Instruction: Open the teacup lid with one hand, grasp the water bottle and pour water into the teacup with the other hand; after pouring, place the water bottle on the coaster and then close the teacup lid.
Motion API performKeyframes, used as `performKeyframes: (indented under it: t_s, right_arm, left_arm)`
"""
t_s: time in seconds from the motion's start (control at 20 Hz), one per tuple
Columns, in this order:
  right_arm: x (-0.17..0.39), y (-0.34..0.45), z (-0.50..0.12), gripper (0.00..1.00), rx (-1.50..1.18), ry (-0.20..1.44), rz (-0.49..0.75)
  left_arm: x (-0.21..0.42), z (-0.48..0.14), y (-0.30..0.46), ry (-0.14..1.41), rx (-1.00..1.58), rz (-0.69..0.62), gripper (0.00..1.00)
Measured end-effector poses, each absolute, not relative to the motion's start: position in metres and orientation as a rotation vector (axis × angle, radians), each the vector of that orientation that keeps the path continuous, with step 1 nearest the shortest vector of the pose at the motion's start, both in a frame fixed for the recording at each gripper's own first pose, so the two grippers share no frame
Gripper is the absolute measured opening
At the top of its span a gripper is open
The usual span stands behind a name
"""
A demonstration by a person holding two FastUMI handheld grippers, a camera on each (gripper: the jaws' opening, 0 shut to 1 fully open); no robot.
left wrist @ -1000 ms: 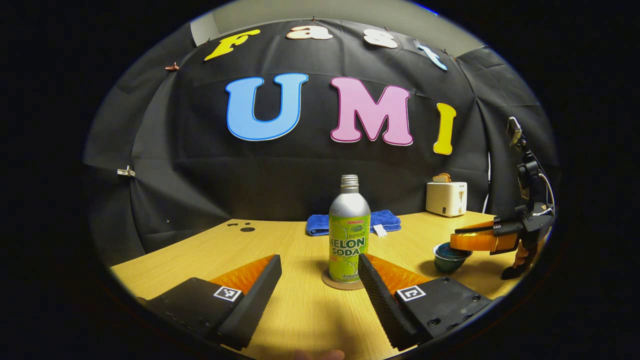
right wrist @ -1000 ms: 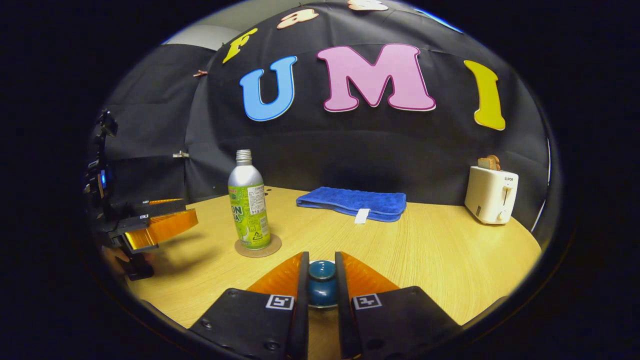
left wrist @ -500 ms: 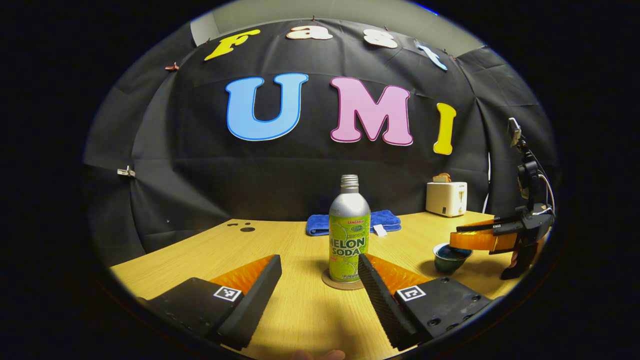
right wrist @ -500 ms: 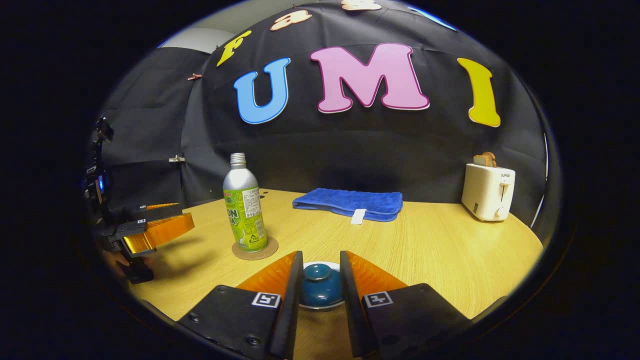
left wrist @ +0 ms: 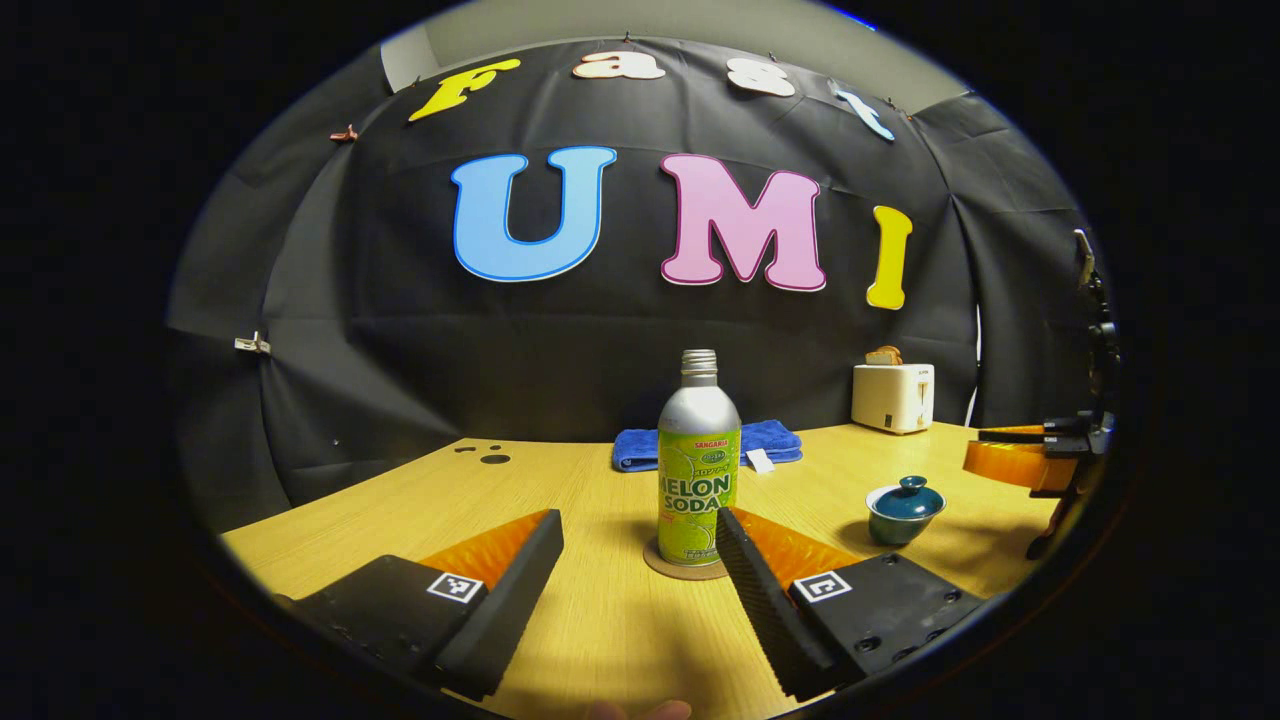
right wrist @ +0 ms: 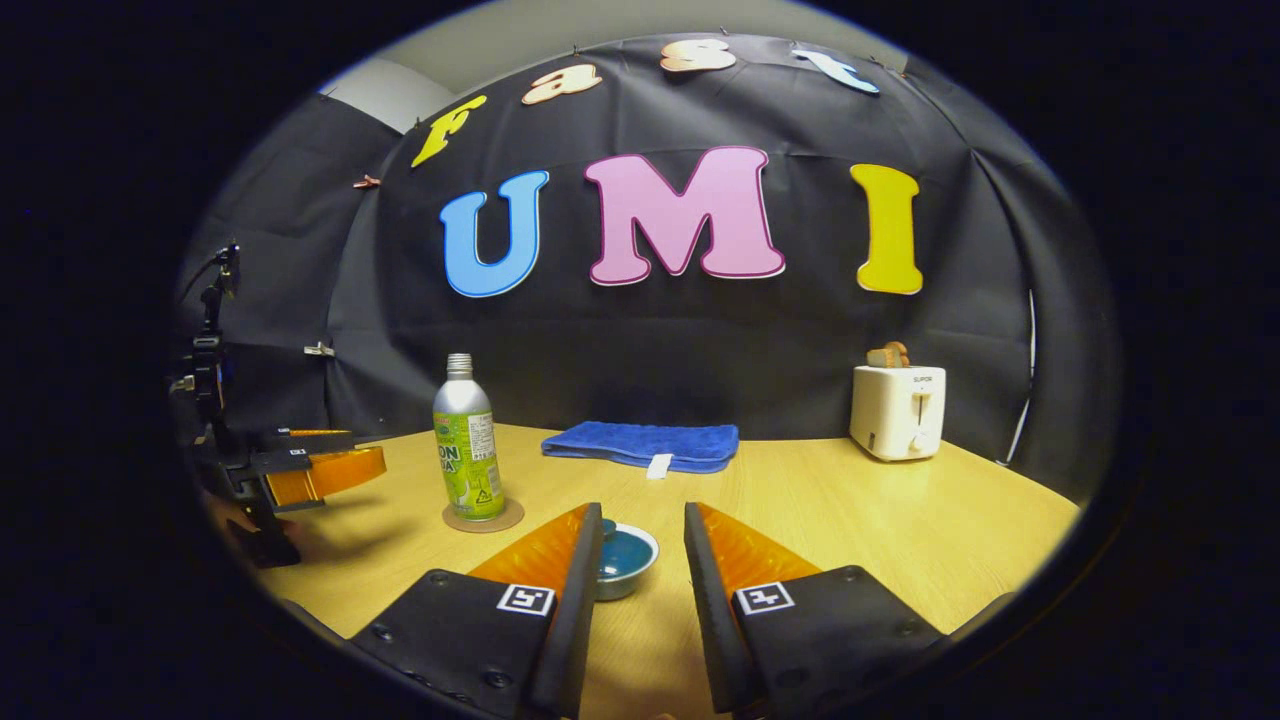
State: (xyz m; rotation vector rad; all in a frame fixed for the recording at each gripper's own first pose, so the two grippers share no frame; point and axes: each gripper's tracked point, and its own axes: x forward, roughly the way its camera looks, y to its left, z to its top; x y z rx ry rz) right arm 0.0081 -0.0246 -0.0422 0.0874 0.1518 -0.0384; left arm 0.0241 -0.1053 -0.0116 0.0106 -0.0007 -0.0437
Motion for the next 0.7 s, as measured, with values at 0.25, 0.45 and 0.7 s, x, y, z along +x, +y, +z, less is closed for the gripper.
performKeyframes:
  t_s: [0.25, 0.45, 0.7]
  right_arm:
    - [0.0013, -0.0271, -0.0420, 0.51, 0.086, 0.154, -0.062]
    - [0.0027, -0.0266, -0.0425, 0.81, 0.085, 0.152, -0.063]
    - [0.0015, -0.0270, -0.0418, 0.88, 0.086, 0.152, -0.066]
  left_arm:
    - [0.0243, -0.0124, -0.1048, -0.002, 0.011, -0.044, 0.97]
    - [0.0253, -0.0125, -0.1034, -0.002, 0.012, -0.031, 0.97]
    - [0.0264, -0.0128, -0.1046, -0.002, 0.012, -0.034, 0.97]
